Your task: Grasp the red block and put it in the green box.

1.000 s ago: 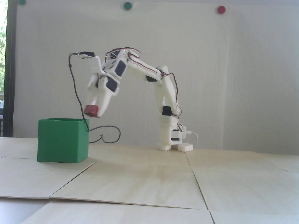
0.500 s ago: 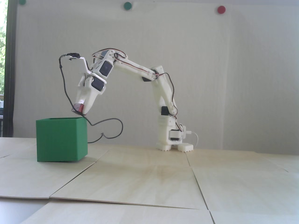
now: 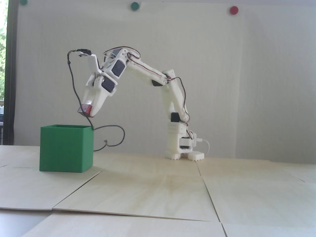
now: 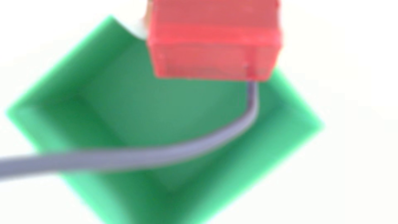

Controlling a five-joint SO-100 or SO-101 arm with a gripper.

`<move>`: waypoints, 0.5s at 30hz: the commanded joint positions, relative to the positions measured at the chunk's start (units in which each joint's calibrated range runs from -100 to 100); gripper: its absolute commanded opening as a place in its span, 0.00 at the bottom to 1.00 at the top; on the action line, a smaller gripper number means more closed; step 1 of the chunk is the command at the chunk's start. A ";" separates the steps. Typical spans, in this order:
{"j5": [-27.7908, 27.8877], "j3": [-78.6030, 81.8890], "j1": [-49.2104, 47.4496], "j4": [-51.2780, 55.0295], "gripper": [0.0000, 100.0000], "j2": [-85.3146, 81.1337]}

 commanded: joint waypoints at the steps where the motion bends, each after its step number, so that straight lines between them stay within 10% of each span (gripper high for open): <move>1: -1.14 -6.02 -3.63 -1.03 0.02 -8.19; 15: -0.77 -6.82 1.68 -8.28 0.02 -8.58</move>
